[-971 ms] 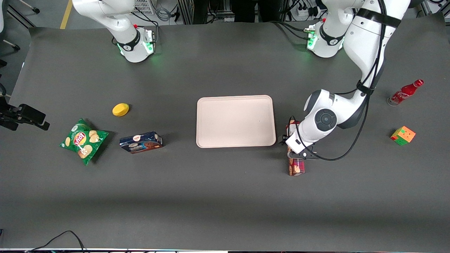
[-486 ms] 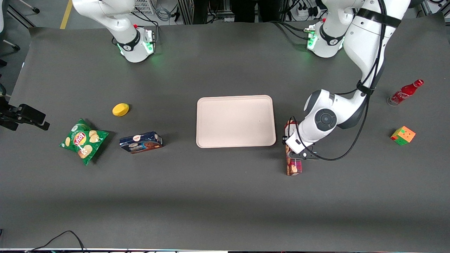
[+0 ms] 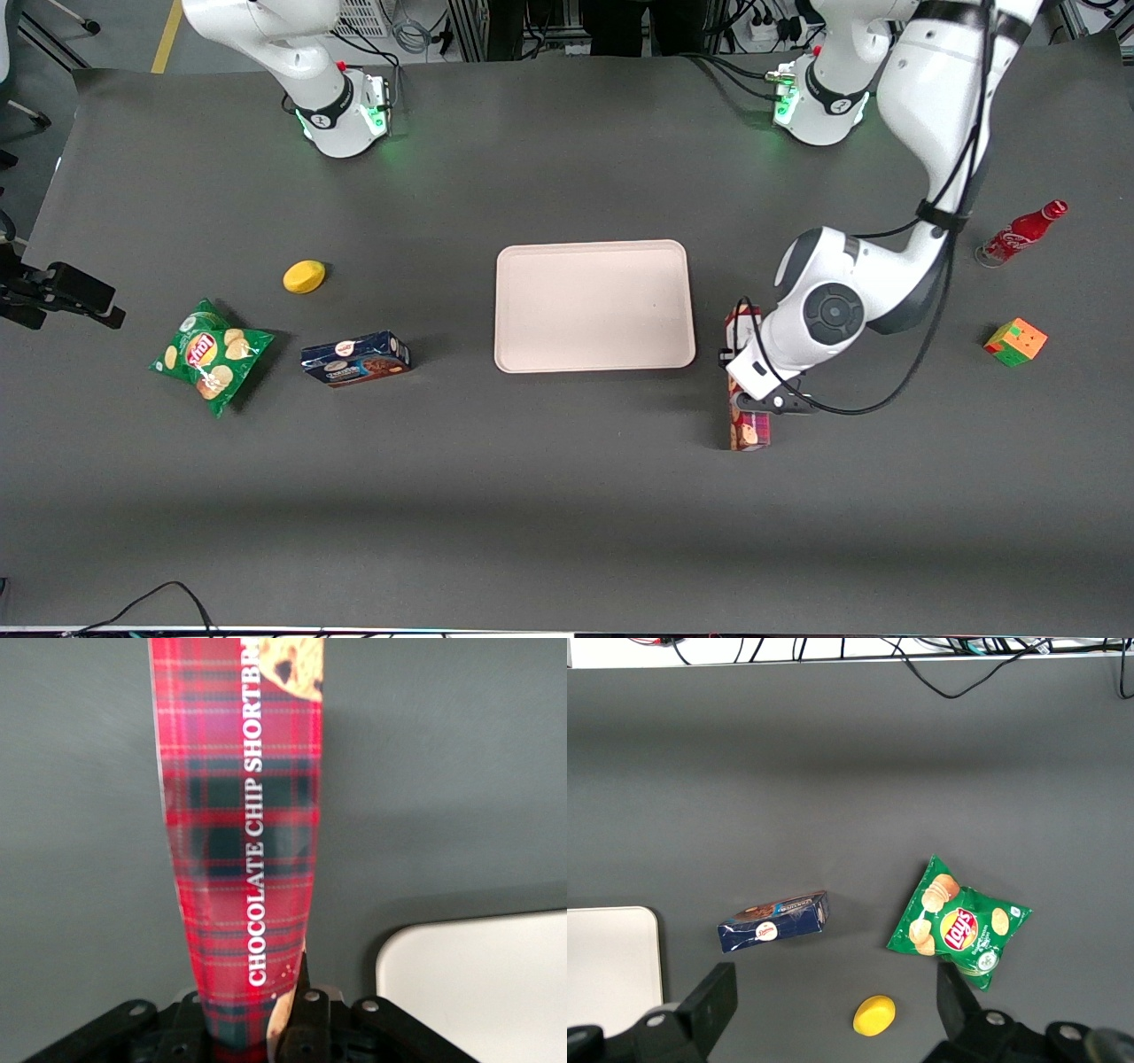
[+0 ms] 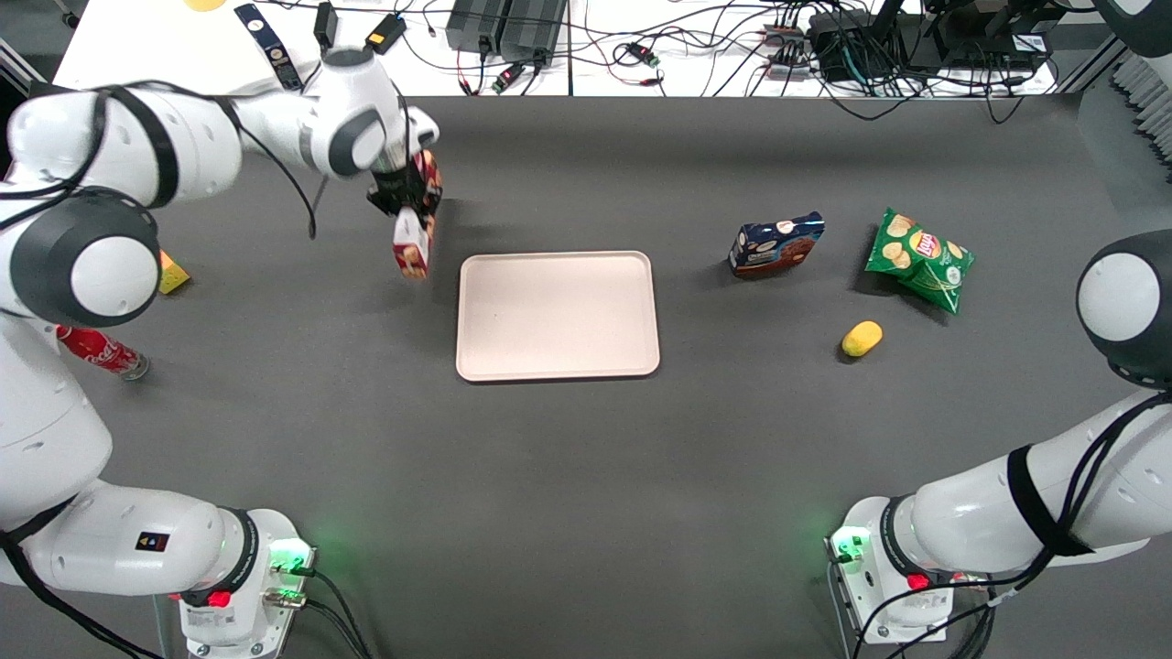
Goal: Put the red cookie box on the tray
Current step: 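Lift the red box and carry it over the pink tray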
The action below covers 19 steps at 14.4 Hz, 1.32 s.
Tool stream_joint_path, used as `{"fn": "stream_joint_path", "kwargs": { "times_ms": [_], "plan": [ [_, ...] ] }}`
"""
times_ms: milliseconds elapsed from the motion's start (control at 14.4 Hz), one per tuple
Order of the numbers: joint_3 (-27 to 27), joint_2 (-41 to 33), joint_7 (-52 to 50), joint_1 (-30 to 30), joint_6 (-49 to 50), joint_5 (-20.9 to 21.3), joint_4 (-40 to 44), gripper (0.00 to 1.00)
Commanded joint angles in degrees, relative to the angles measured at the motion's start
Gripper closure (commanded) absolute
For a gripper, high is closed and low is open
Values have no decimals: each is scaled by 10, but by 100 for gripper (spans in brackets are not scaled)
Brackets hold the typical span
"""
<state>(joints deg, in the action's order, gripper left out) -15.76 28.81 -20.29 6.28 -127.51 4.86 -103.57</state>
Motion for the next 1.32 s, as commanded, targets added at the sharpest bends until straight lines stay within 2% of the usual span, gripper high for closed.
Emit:
{"fn": "stream_joint_path", "kwargs": {
  "times_ms": [0, 416, 763, 971, 1110, 1249],
  "plan": [
    [1, -73, -16, 5, 124, 8, 60, 100],
    [-19, -98, -29, 7, 199, 5, 116, 100],
    [-103, -87, -178, 7, 202, 2, 117, 100],
    [-153, -77, -256, 17, 185, 8, 84, 100],
    [-159, -75, -283, 35, 145, 9, 39, 100],
    [-159, -86, -297, 40, 59, 10, -36, 100]
  ]
}}
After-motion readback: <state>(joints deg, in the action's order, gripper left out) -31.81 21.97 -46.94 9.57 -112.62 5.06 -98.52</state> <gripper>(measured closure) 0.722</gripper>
